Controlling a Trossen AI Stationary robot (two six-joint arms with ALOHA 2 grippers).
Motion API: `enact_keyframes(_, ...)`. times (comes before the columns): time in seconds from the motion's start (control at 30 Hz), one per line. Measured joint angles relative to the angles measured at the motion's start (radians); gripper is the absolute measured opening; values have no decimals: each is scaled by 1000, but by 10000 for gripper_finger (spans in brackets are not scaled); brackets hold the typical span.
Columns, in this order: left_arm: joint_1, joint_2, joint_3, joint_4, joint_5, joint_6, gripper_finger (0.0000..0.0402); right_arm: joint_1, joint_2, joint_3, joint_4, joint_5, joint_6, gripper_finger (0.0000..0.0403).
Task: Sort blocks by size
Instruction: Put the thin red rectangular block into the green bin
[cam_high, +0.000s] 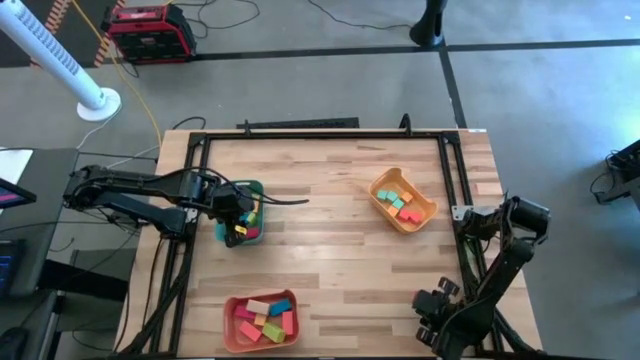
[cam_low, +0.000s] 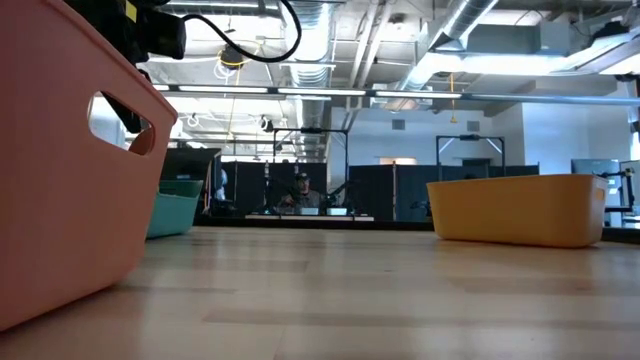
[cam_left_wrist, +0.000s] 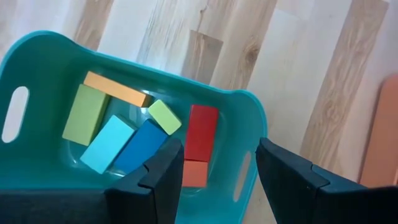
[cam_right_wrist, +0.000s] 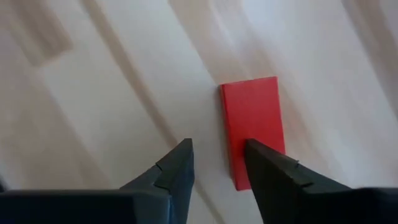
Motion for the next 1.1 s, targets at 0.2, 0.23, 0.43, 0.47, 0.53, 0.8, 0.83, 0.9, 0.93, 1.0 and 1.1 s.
enact_keyframes(0.2, 0, 0, 0, 1, 1, 1, 192, -8, -43, 3, 19, 10, -23, 147)
enact_keyframes(0.23, 0, 0, 0, 2, 2, 1, 192, -8, -53, 3, 21, 13, -33, 140)
enact_keyframes(0.43, 0, 0, 0, 1, 3, 2, 192, -21, -115, 3, 18, 36, -91, 102)
enact_keyframes(0.47, 0, 0, 0, 1, 3, 2, 192, -23, -125, 3, 14, 42, -98, 97)
enact_keyframes(0.53, 0, 0, 0, 1, 3, 2, 192, -26, -133, 3, -3, 49, -99, 92)
enact_keyframes(0.8, 0, 0, 0, 1, 4, 2, 192, 4, -126, 3, -84, 42, -20, 208)
enact_keyframes(0.83, 0, 0, 0, 1, 4, 2, 192, 4, -125, 3, -95, 38, -4, 230)
enact_keyframes(0.9, 0, 0, 0, 1, 4, 2, 192, 4, -125, -12, -81, 24, 17, 269)
enact_keyframes(0.93, 0, 0, 0, 1, 4, 2, 192, 4, -125, -22, -73, 20, 19, 282)
enact_keyframes(1.0, 0, 0, 0, 1, 4, 3, 192, 9, -124, -45, -34, 15, 20, 299)
enact_keyframes(1.1, 0, 0, 0, 1, 4, 4, 192, 7, -124, -86, 17, 11, 43, 304)
